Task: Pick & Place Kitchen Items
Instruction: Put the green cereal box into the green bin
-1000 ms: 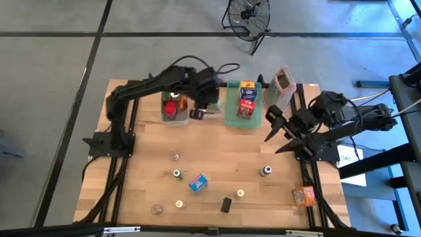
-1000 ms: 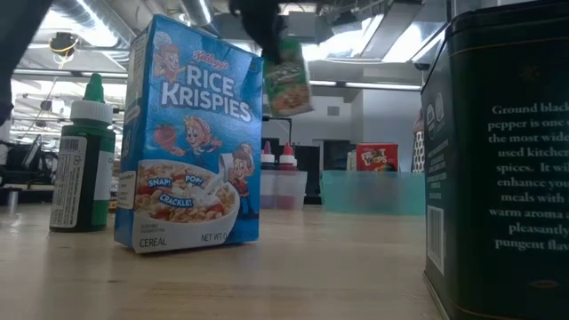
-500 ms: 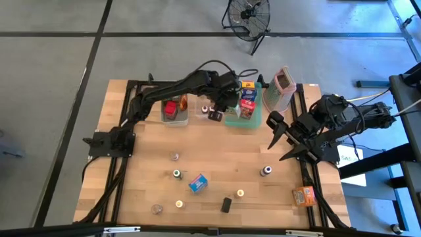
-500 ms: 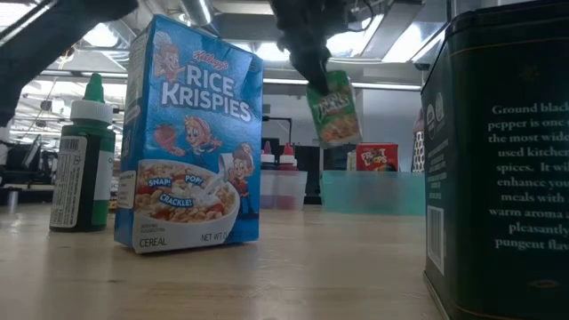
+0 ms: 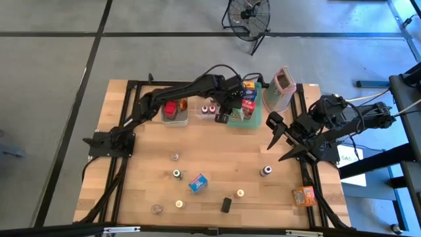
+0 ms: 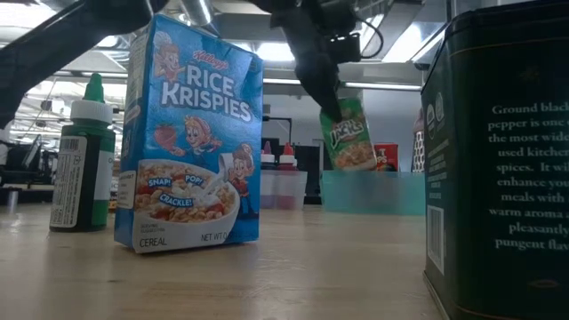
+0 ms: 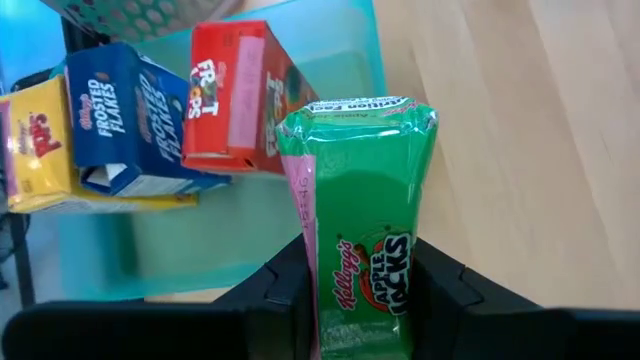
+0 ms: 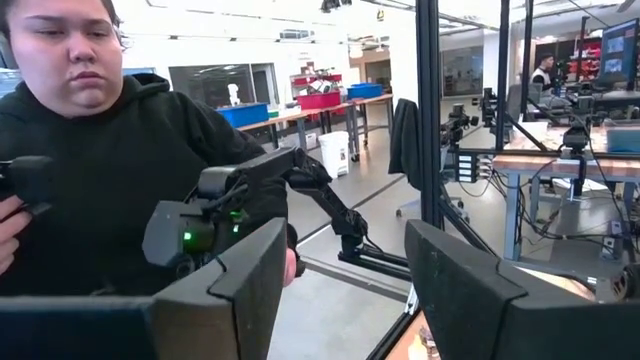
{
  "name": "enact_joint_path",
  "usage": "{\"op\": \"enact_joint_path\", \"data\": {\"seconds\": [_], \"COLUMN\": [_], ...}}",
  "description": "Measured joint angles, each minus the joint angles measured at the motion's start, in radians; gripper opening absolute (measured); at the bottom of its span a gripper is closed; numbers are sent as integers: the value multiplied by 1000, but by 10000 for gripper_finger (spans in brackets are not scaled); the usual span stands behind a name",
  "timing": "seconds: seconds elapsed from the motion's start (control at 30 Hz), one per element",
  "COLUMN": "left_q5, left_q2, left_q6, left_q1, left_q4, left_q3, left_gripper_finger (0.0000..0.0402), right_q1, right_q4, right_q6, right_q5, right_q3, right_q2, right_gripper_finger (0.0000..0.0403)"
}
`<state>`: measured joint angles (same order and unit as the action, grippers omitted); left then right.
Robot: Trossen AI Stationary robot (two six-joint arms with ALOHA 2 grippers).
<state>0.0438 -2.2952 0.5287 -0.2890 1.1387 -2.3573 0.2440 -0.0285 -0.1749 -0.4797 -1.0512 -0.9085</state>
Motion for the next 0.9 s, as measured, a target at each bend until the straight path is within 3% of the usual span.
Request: {"op": "enact_joint_path", "data": {"seconds": [0.33, 0.9], "left_q5": [0, -21], "left_q2": [-21, -21], "left_q6": [-46, -34], "left_q1": [0, 8], "left_q4": [-17, -51], "left_q3": [5, 125], "left_gripper_finger": [102, 102], "right_q1": [0, 0], "right_q4": [-43, -43], "right_q6": [0, 0], "right_q5": [39, 41], "right_q3": [-1, -1], "right_q2": [0, 0], "right_gripper_finger": [208, 208]}}
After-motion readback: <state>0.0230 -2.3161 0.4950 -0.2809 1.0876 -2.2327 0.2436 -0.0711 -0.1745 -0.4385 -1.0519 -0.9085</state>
